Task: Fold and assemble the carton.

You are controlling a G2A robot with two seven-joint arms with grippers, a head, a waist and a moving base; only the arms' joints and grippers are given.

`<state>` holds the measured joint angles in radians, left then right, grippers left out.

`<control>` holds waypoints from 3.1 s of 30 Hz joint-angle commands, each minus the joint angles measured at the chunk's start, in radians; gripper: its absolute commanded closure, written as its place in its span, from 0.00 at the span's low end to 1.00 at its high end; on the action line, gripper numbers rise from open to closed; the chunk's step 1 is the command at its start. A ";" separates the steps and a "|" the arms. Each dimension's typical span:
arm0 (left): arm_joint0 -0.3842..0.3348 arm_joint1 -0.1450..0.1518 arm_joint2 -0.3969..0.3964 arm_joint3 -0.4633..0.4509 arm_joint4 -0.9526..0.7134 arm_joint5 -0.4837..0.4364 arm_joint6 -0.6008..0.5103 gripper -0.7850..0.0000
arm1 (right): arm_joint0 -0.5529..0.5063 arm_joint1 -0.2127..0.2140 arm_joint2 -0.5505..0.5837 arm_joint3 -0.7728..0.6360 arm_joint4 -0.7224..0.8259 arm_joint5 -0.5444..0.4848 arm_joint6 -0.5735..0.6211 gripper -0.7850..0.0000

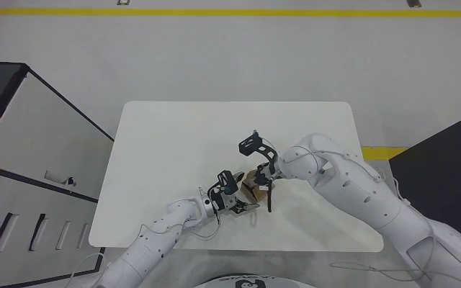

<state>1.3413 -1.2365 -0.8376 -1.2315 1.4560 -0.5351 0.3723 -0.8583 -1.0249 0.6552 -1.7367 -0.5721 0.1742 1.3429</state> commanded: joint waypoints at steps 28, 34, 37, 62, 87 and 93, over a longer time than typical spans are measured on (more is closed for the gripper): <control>0.000 0.000 0.000 0.000 0.000 0.000 0.000 0.00 | -0.026 -0.023 -0.027 -0.021 -0.078 -0.013 0.028 0.70; 0.000 0.000 0.000 0.000 0.000 0.000 0.000 0.00 | -0.031 -0.024 -0.021 -0.030 -0.099 -0.009 0.034 0.67; 0.000 0.000 0.000 0.000 0.000 0.000 0.000 0.00 | -0.035 -0.025 -0.017 -0.034 -0.106 -0.012 0.034 0.69; 0.000 0.000 0.000 0.000 0.000 0.000 0.000 0.00 | -0.036 -0.045 -0.023 -0.043 -0.174 -0.015 0.066 0.68; 0.000 0.000 0.000 0.000 0.000 0.000 0.000 0.00 | -0.026 -0.071 -0.025 -0.010 -0.192 -0.038 0.089 0.71; 0.000 0.000 0.000 0.000 0.000 0.000 0.000 0.00 | -0.024 -0.076 -0.022 -0.006 -0.192 -0.045 0.099 0.72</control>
<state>1.3413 -1.2365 -0.8376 -1.2315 1.4560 -0.5351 0.3723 -0.8823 -1.1002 0.6332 -1.7428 -0.7636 0.1303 1.4410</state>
